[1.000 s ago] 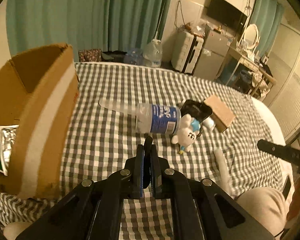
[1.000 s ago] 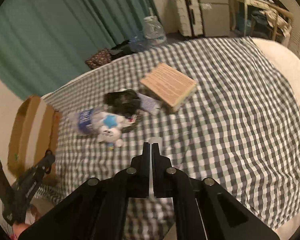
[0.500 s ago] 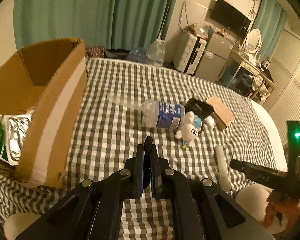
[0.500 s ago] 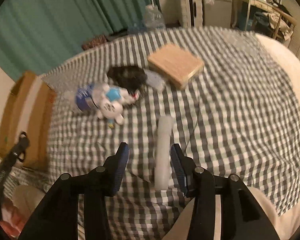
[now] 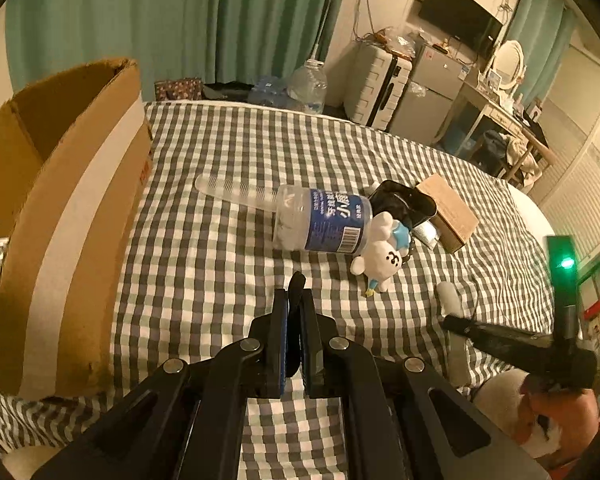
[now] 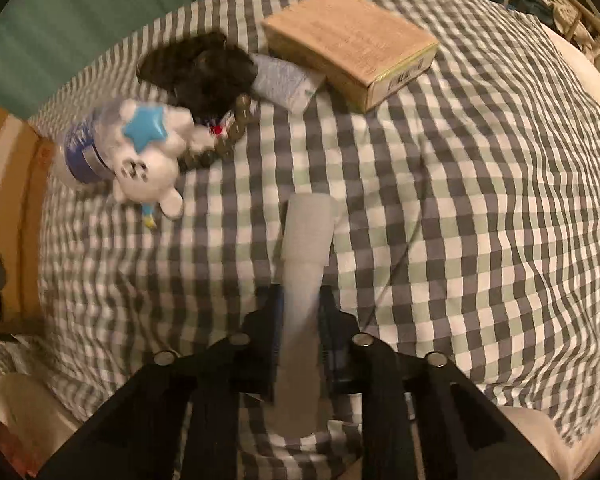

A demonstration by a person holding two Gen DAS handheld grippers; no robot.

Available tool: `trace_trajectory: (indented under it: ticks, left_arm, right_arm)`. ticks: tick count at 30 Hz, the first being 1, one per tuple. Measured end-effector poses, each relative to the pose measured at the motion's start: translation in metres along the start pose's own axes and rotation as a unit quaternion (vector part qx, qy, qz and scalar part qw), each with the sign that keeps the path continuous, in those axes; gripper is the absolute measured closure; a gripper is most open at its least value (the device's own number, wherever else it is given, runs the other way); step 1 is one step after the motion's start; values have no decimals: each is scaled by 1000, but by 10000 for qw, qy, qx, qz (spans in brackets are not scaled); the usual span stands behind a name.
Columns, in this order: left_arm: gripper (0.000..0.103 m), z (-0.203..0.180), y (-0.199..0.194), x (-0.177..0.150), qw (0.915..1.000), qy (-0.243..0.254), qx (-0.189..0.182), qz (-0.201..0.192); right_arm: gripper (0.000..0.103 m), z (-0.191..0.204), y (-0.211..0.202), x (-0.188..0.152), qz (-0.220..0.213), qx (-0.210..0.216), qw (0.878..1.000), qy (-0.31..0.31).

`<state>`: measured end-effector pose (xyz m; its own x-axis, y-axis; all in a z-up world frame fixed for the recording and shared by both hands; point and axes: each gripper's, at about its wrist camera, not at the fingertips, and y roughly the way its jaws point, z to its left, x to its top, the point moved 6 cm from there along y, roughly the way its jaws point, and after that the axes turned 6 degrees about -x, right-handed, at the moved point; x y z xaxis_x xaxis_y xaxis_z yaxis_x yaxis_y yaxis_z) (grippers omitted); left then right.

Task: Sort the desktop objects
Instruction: 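Grasp the white plastic tube with the right tool, then carry the white tube over the cardboard box and open the right tool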

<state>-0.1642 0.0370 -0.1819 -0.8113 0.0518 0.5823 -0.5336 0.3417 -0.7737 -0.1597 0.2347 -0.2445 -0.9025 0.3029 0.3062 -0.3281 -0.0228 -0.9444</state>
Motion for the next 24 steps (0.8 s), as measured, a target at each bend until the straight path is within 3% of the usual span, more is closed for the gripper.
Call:
trace_trajectory:
  ticks: [3, 11, 19, 24]
  left_arm:
    - [98, -3, -4, 3, 10000, 87, 26, -14]
    - [98, 1, -52, 20, 9991, 125, -54, -404]
    - [97, 45, -139, 61, 9927, -225, -166, -1172]
    - [97, 101, -181, 77, 9893, -216, 366, -1394]
  right_arm:
    - [90, -1, -20, 3, -312, 9, 9995, -44]
    - [90, 31, -97, 7, -869, 648, 9940, -132]
    - [90, 139, -186, 14, -1427, 1323, 9760, -981]
    - [90, 232, -210, 15, -1435, 2062, 9549, -1581]
